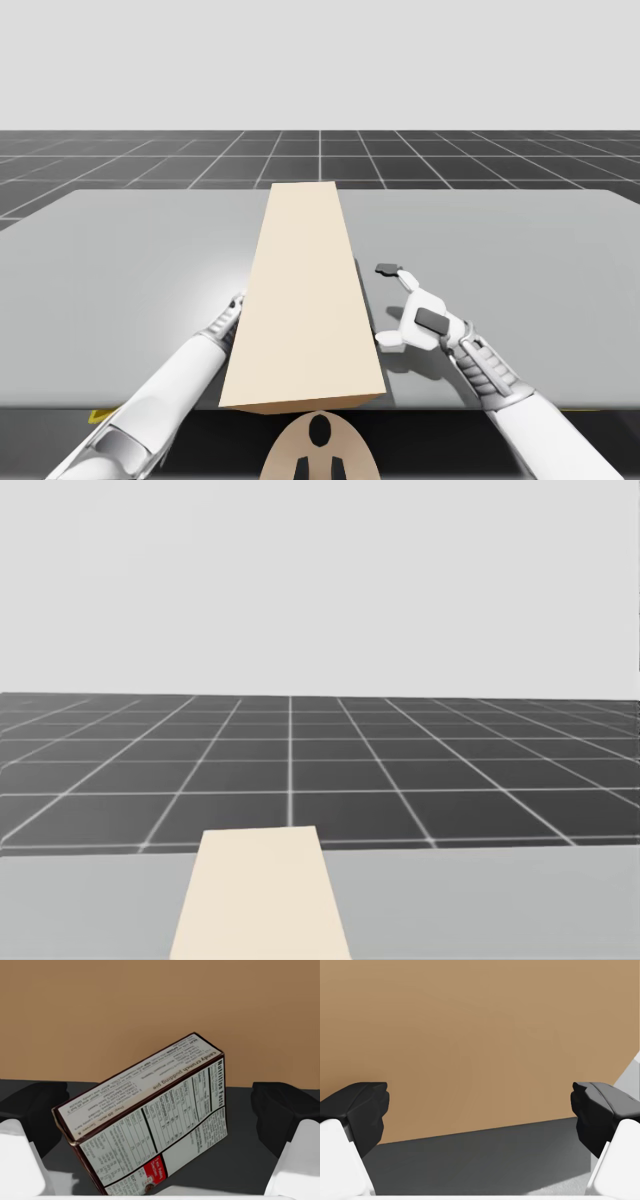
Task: Retrieve the object from inside the box.
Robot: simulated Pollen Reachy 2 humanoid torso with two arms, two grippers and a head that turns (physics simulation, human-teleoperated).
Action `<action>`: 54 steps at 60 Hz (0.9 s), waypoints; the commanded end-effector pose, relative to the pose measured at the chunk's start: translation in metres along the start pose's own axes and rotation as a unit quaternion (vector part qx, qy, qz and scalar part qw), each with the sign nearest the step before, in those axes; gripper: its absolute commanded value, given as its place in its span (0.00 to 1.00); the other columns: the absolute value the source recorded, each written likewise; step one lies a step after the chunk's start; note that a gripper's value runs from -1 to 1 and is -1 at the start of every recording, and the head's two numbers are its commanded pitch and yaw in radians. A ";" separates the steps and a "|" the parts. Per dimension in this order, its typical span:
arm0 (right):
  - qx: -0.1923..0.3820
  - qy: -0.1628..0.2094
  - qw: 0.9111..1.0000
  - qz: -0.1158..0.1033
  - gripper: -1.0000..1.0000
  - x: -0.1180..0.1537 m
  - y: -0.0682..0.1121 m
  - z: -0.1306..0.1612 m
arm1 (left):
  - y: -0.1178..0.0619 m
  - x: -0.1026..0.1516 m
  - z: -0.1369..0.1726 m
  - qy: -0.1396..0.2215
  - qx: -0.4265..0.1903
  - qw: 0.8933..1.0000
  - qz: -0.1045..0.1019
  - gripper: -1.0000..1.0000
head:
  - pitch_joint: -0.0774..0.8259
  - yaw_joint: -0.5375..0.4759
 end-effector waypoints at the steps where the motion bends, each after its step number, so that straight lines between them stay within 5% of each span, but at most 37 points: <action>1: 0.000 0.004 1.000 0.003 0.00 -0.001 0.000 0.000 | 0.001 -0.012 -0.014 -0.002 -0.027 0.999 0.024 0.00 | 0.12 0.46; 5: 0.001 0.005 1.000 0.004 0.00 -0.002 0.001 -0.001 | -0.001 -0.016 -0.015 0.001 -0.033 0.999 0.029 0.04 | 0.13 0.46; 6: 0.001 0.005 1.000 0.004 0.00 -0.002 0.001 -0.001 | -0.002 -0.018 -0.016 0.002 -0.035 0.999 0.029 0.14 | 0.13 0.46; 7: 0.001 0.006 1.000 0.004 0.00 -0.002 0.001 -0.001 | -0.002 -0.018 -0.016 0.002 -0.034 0.999 0.029 0.38 | 0.13 0.46; 9: 0.001 0.007 1.000 0.005 0.00 -0.002 0.001 -0.001 | -0.003 -0.019 -0.016 0.003 -0.038 0.999 0.029 0.63 | 0.13 0.46; 10: 0.001 0.007 1.000 0.005 0.00 -0.002 0.001 -0.001 | -0.004 -0.019 -0.015 0.004 -0.043 0.999 0.030 0.94 | 0.13 0.47; 14: 0.001 0.008 1.000 0.006 0.00 -0.002 0.001 -0.001 | -0.006 -0.018 -0.013 0.004 -0.053 0.998 0.032 1.00 | 0.13 0.46; 38: -0.003 0.013 1.000 0.014 0.00 -0.003 0.000 0.000 | -0.008 0.001 0.008 -0.005 -0.046 0.999 0.009 1.00 | 0.12 0.47; 54: -0.007 0.009 1.000 0.012 0.00 -0.002 -0.002 0.002 | -0.002 0.004 0.071 -0.009 0.021 1.000 0.010 1.00 | 0.11 0.46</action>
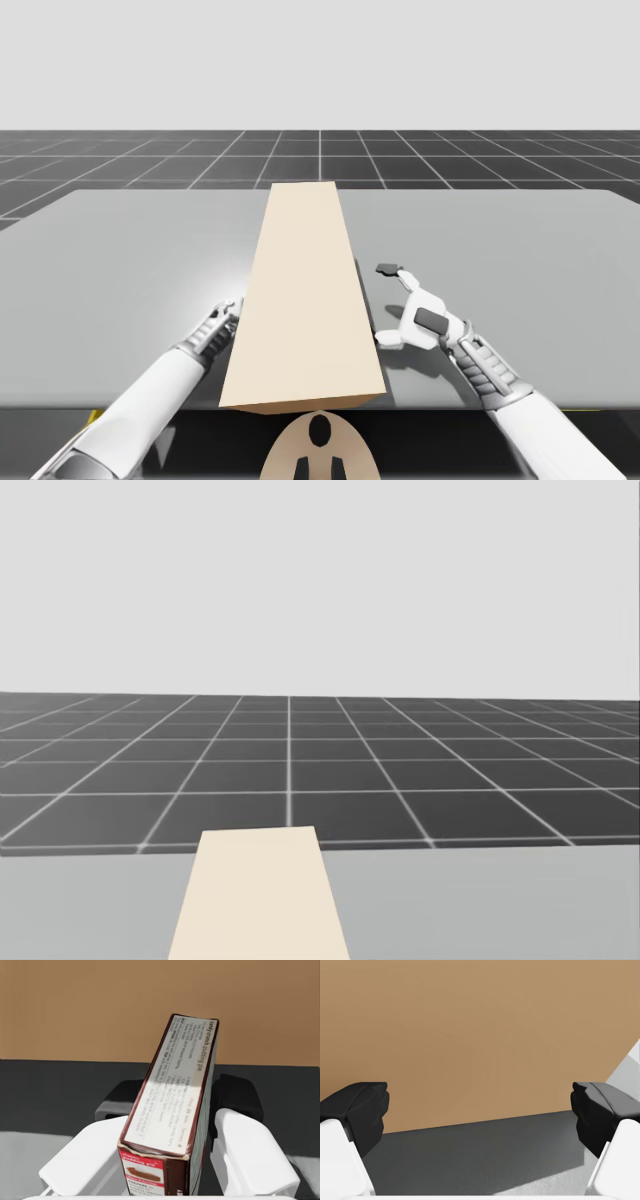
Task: Retrieve the object from inside the box.
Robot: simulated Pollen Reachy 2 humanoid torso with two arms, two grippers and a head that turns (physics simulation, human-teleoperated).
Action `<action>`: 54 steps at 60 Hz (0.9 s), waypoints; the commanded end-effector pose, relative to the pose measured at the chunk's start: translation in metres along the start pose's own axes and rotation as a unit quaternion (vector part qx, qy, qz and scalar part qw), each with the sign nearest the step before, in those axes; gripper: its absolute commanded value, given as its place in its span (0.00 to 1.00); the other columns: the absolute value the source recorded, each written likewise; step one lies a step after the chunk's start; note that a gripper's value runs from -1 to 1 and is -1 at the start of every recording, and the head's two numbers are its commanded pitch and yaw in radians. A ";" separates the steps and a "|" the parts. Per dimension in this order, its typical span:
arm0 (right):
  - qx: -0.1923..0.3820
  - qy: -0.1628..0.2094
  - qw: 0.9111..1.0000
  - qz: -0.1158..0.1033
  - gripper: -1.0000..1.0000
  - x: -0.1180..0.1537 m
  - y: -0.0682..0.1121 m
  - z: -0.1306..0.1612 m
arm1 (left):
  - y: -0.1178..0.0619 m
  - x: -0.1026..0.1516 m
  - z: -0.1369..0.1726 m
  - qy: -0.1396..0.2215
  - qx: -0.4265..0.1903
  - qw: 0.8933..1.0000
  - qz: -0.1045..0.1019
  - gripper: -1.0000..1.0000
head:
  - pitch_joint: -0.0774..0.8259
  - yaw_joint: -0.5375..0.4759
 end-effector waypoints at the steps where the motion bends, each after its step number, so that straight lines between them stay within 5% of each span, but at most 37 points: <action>1: -0.002 -0.002 1.000 0.000 0.00 0.001 -0.001 0.001 | 0.008 0.007 0.042 -0.005 0.034 0.999 -0.004 1.00 | 0.11 0.46; 33: -0.007 -0.007 1.000 0.002 0.00 0.002 -0.007 0.008 | -0.011 0.035 0.170 -0.025 0.145 0.988 -0.046 1.00 | 0.10 0.46; 54: -0.009 -0.007 1.000 0.003 0.00 0.002 -0.008 0.010 | -0.010 0.115 0.210 -0.040 0.212 0.969 -0.122 1.00 | 0.09 0.45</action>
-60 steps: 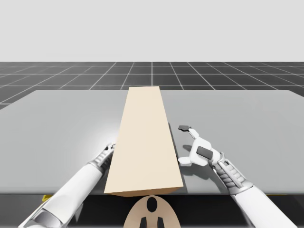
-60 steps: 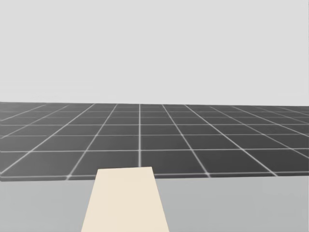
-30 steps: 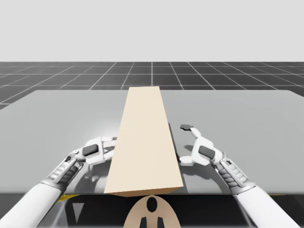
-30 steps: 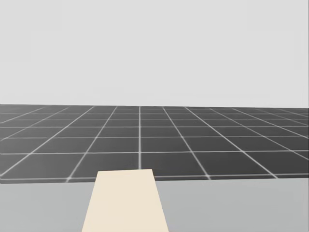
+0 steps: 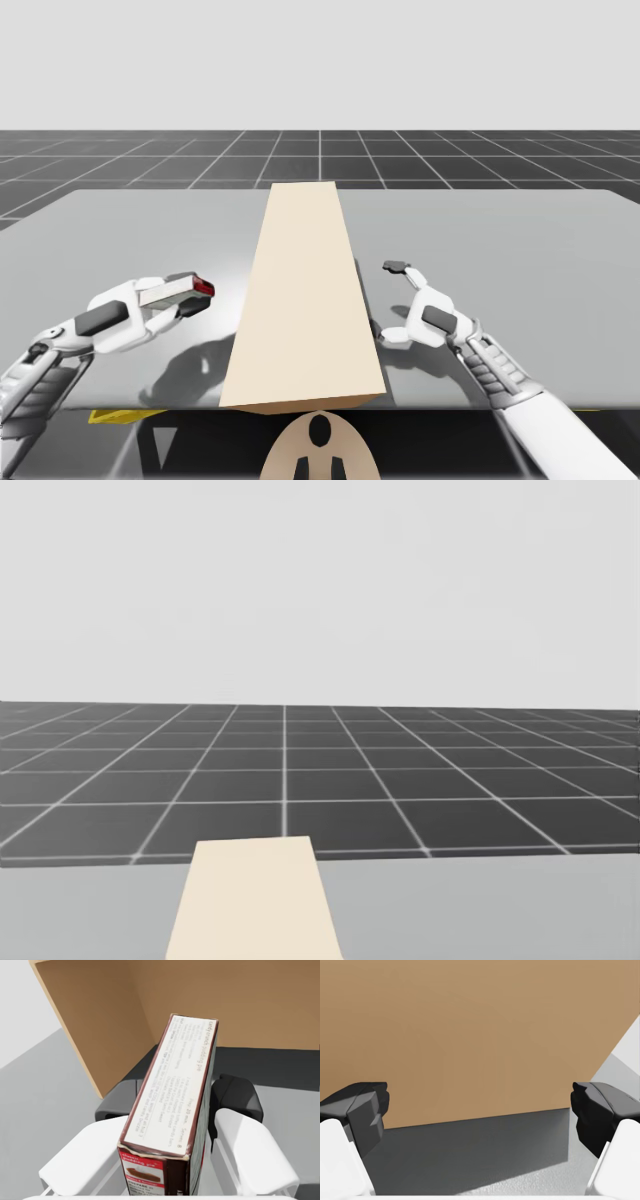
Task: Retrieve the object from inside the box.
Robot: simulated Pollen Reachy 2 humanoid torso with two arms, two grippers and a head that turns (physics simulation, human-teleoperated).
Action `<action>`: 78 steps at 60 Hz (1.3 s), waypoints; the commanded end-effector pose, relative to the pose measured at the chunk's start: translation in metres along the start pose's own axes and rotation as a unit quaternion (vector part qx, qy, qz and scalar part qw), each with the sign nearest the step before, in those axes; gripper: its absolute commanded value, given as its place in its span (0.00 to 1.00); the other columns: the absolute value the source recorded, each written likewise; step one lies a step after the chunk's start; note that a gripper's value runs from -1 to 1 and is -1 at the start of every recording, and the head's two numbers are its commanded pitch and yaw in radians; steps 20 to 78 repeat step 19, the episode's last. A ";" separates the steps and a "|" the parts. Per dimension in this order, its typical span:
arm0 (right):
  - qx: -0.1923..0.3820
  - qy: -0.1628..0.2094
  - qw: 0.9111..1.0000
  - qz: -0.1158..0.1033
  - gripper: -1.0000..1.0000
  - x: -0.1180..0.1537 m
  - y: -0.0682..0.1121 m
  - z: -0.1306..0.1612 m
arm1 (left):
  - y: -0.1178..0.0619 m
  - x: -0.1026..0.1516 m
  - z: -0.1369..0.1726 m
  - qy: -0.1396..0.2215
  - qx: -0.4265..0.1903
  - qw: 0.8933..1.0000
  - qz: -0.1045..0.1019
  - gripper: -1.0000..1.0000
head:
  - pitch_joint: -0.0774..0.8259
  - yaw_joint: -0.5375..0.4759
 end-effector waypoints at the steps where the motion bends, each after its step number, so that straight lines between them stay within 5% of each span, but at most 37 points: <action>1: 0.000 0.000 1.000 0.000 0.00 0.000 0.000 0.000 | 0.016 0.048 0.011 -0.024 0.038 0.998 -0.051 1.00 | 0.09 0.45; 19: 0.001 0.001 1.000 0.000 0.00 -0.001 0.001 -0.001 | 0.030 0.158 0.010 -0.062 0.070 0.985 -0.145 1.00 | 0.10 0.45; 78: 0.001 0.001 1.000 0.000 0.00 -0.001 0.001 -0.001 | 0.030 0.158 0.010 -0.062 0.070 0.985 -0.145 1.00 | 0.10 0.45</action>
